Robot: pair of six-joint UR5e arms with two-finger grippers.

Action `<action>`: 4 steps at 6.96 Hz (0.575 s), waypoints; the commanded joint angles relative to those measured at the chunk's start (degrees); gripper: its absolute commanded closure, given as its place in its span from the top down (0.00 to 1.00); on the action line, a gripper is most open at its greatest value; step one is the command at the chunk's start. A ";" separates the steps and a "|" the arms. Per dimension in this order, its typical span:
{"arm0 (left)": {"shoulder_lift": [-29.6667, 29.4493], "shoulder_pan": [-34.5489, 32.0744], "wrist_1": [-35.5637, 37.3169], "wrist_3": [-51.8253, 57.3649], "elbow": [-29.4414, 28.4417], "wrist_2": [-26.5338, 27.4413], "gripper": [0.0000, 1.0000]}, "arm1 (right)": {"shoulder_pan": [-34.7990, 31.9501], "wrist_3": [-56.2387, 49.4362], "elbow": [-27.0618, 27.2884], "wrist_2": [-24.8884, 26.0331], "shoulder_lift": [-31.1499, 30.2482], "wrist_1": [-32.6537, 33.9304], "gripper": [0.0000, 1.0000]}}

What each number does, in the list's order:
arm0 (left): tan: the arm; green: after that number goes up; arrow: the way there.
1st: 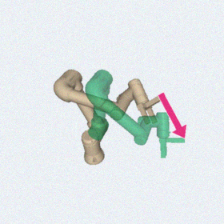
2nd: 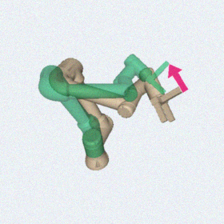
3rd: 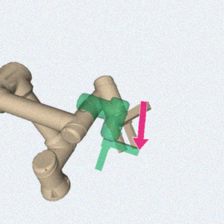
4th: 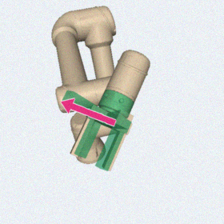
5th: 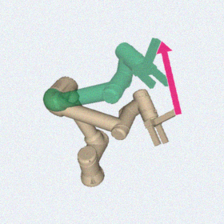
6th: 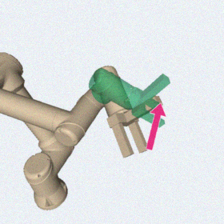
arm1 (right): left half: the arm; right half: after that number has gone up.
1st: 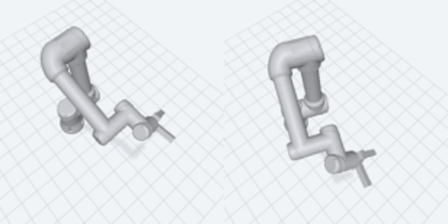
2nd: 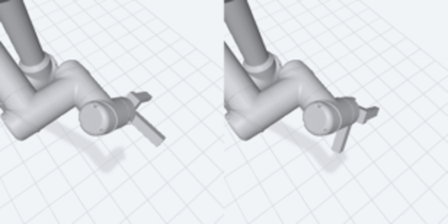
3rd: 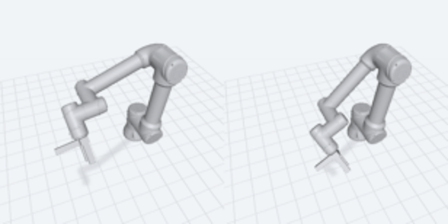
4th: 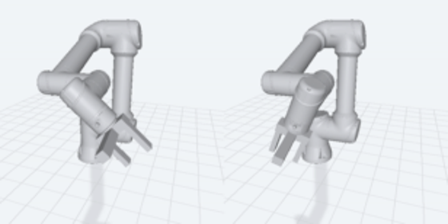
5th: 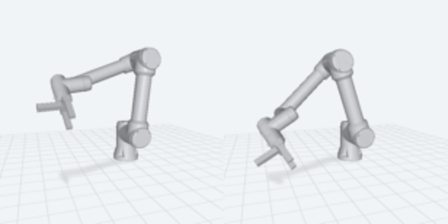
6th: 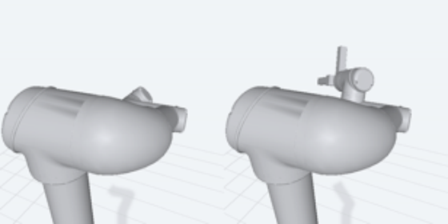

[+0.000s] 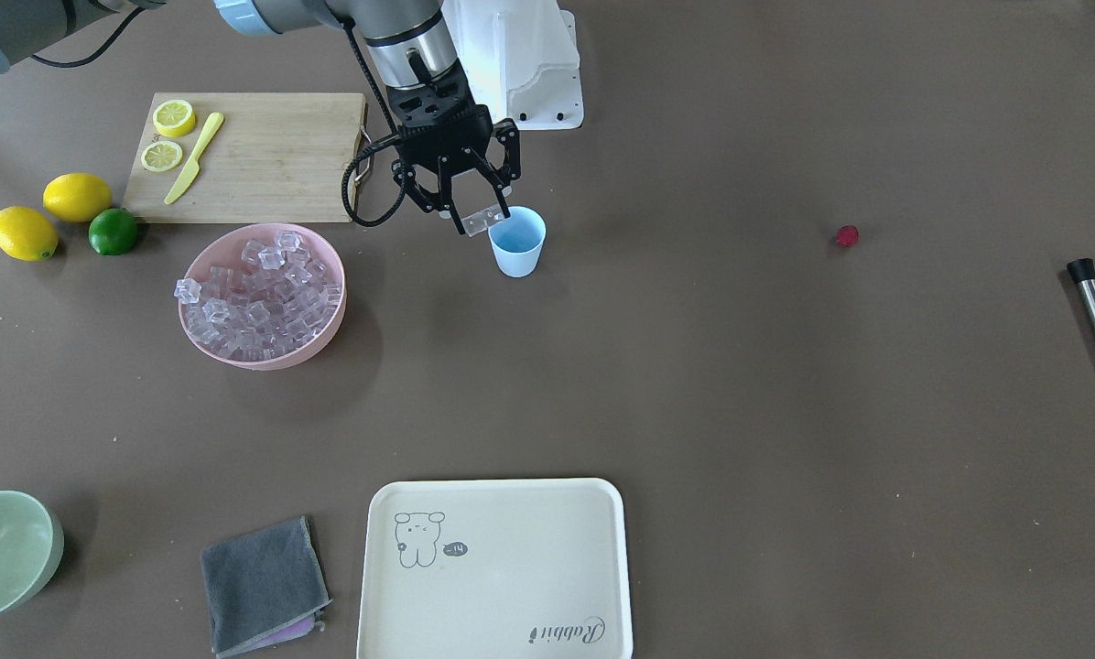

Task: Mash ice and strawberries in cup
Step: 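Carry the ice cube with the right gripper to the light-blue cup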

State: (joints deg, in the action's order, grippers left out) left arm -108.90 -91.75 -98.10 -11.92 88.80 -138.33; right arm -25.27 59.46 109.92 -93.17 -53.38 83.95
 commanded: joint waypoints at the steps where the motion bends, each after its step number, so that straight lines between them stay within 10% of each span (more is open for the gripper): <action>1: 0.44 -0.01 -0.07 -0.03 0.40 -1.41 0.98 | 2.32 -2.41 -1.37 1.58 0.03 -0.01 0.00; 4: 0.53 -0.09 -0.07 -0.03 0.50 -1.41 0.98 | 4.70 -2.77 -3.74 4.40 0.47 -0.71 0.00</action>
State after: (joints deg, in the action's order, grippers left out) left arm -108.40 -91.78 -98.15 -11.95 89.26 -139.73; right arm -21.32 56.91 107.28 -89.72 -53.26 83.76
